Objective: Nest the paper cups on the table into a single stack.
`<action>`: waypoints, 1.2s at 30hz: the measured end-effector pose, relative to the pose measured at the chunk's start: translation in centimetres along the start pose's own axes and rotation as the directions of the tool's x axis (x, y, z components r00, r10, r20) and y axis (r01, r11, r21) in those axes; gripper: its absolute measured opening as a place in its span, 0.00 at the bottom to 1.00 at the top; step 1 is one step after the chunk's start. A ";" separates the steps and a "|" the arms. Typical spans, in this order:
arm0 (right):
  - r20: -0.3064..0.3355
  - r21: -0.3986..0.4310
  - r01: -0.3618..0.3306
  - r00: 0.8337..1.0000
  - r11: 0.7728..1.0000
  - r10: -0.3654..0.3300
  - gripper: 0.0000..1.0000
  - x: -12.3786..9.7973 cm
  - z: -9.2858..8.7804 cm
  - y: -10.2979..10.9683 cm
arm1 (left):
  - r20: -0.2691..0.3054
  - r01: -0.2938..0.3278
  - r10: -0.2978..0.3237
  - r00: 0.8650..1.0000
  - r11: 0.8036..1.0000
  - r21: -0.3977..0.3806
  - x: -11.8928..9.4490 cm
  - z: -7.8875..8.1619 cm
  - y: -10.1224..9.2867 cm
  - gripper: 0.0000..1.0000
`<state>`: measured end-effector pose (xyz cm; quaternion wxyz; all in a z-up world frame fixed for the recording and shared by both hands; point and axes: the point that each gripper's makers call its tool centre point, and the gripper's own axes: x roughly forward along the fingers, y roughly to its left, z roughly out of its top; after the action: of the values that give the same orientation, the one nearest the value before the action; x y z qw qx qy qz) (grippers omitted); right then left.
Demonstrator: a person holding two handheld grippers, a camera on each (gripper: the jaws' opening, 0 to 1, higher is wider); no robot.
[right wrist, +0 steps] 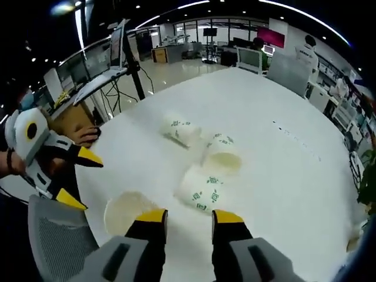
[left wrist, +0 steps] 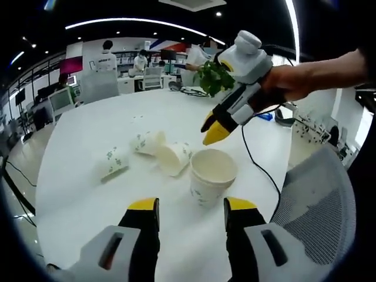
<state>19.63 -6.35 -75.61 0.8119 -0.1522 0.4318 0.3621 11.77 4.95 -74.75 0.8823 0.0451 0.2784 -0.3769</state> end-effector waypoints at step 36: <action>-0.167 -0.382 -0.169 0.980 0.909 0.112 0.54 6.0 0.6 -1.7 | -0.001 -0.033 0.033 0.999 0.997 -0.073 -0.4 -1.0 1.3 0.45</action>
<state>23.42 -4.45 -80.23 0.7037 -0.3061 0.4164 0.4875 11.95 6.39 -75.54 0.8896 0.0173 0.2909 -0.3517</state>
